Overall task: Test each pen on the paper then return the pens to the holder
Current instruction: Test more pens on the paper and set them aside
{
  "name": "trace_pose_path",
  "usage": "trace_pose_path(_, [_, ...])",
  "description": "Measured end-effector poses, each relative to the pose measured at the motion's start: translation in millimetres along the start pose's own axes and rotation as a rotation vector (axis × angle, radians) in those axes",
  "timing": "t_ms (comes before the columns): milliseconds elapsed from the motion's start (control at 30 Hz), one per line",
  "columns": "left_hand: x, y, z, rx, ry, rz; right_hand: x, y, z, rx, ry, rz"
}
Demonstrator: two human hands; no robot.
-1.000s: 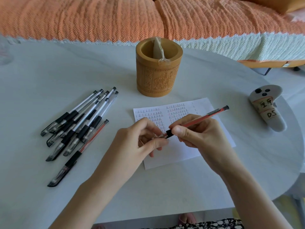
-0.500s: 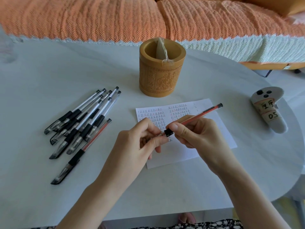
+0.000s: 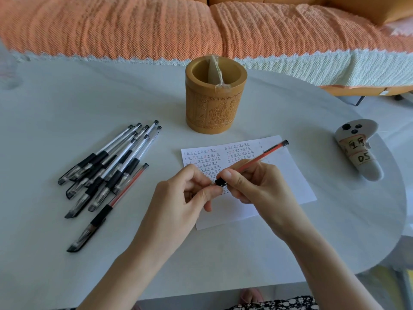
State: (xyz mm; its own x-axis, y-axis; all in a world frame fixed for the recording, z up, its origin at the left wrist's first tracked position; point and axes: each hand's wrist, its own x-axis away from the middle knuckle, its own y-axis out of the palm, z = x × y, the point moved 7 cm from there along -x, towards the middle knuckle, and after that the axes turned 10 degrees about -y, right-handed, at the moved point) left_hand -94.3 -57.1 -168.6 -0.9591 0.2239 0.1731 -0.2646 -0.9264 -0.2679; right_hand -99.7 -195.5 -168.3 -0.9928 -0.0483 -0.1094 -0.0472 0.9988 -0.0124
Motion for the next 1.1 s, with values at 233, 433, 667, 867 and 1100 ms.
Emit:
trace_pose_path(233, [-1.5,0.7,-0.7,0.030,-0.011,-0.016,0.1,0.9,1.1,0.018,0.005,0.004])
trace_pose_path(433, [-8.2,-7.6,12.2,-0.060,0.064,0.085,-0.3,3.2,4.7,-0.130,0.106,-0.042])
trace_pose_path(667, [-8.3,-16.8,5.5,-0.344,0.054,0.138,-13.4,-18.1,16.4,0.080,0.185,0.218])
trace_pose_path(867, [3.2,-58.2,4.3,-0.659,0.125,0.465,-23.2,-21.3,22.5,0.123,0.221,0.347])
trace_pose_path(1100, [4.9,-76.1,-9.8,-0.770,0.007,0.507,-20.8,-25.9,15.5,0.249,0.147,0.341])
